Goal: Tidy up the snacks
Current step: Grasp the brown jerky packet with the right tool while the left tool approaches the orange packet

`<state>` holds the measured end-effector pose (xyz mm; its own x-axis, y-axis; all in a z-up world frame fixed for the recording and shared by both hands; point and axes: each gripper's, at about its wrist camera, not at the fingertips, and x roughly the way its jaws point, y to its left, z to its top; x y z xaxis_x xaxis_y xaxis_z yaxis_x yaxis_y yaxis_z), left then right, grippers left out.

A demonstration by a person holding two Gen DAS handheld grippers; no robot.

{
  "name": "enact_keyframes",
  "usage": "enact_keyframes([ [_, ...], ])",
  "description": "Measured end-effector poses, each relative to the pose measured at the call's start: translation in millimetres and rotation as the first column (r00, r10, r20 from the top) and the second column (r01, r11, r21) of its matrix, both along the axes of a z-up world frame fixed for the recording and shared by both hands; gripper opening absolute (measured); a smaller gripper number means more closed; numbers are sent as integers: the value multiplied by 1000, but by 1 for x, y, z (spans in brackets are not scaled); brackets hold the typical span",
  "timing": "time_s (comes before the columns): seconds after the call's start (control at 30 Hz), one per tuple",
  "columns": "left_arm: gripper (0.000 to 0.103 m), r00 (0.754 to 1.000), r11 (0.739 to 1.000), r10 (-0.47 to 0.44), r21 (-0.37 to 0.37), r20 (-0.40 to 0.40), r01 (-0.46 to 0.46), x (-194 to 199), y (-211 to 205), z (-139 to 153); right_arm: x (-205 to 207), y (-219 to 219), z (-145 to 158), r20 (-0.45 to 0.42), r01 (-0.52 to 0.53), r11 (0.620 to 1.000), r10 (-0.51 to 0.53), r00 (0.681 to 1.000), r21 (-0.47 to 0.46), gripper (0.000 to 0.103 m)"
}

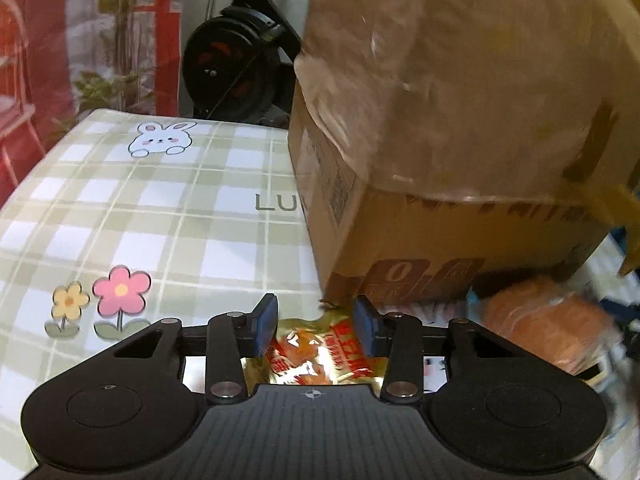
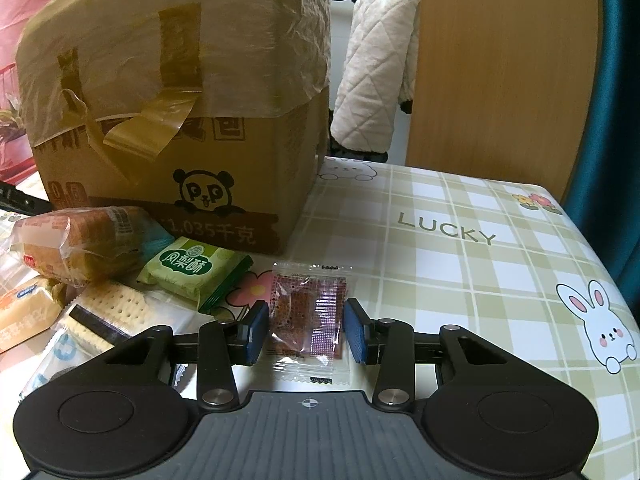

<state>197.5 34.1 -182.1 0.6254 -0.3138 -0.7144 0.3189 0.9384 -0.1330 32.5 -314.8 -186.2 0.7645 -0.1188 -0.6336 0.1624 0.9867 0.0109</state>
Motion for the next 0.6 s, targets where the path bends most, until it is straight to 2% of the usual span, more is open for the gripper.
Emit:
enact_keyframes([
  [0.17, 47, 1000, 1000, 5, -31, -3, -5, 1, 5, -3, 0, 0, 0, 0, 0, 1000, 0, 1000, -1, 38],
  [0.33, 48, 999, 997, -31, -70, -32, 29, -9, 10, -2, 0, 0, 0, 0, 0, 1000, 0, 1000, -1, 38],
  [0.6, 59, 993, 992, -108, -72, -46, 105, -43, 0, -1, 0, 0, 0, 1, 0, 1000, 0, 1000, 0, 38],
])
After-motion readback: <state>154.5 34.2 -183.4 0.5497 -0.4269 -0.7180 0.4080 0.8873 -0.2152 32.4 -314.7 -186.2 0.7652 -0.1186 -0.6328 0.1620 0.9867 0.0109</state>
